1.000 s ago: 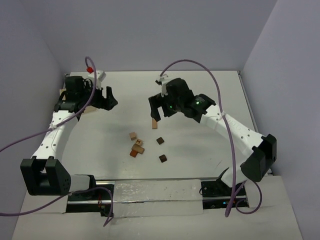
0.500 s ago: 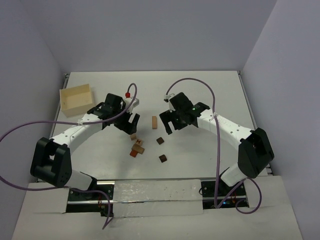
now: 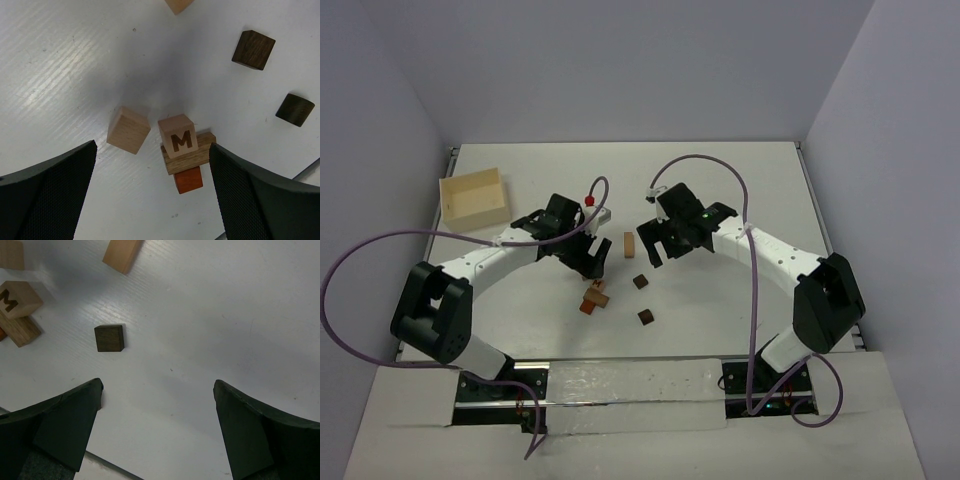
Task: Build the wood block tower
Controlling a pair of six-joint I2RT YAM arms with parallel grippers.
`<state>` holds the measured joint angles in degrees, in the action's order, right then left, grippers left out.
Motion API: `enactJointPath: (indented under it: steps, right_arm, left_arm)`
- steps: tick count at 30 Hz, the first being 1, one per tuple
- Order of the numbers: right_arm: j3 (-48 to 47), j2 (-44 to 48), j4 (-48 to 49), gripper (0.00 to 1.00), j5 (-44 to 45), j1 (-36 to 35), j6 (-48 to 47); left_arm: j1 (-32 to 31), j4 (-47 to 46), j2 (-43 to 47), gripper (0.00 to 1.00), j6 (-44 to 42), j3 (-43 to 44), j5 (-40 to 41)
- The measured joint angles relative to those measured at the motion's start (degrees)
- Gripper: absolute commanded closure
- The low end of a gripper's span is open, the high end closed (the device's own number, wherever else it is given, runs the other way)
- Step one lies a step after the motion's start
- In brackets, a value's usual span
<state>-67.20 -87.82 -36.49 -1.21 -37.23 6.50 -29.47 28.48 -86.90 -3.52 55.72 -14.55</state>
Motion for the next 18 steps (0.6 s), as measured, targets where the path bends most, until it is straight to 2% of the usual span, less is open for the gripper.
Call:
enactJointPath:
  steps: [18]
  right_arm:
    - [-0.3, -0.7, -0.1, 0.00, -0.6, 0.0, 0.0]
  left_arm:
    - [0.0, -2.0, -5.0, 0.01, 0.9, 0.0, -1.1]
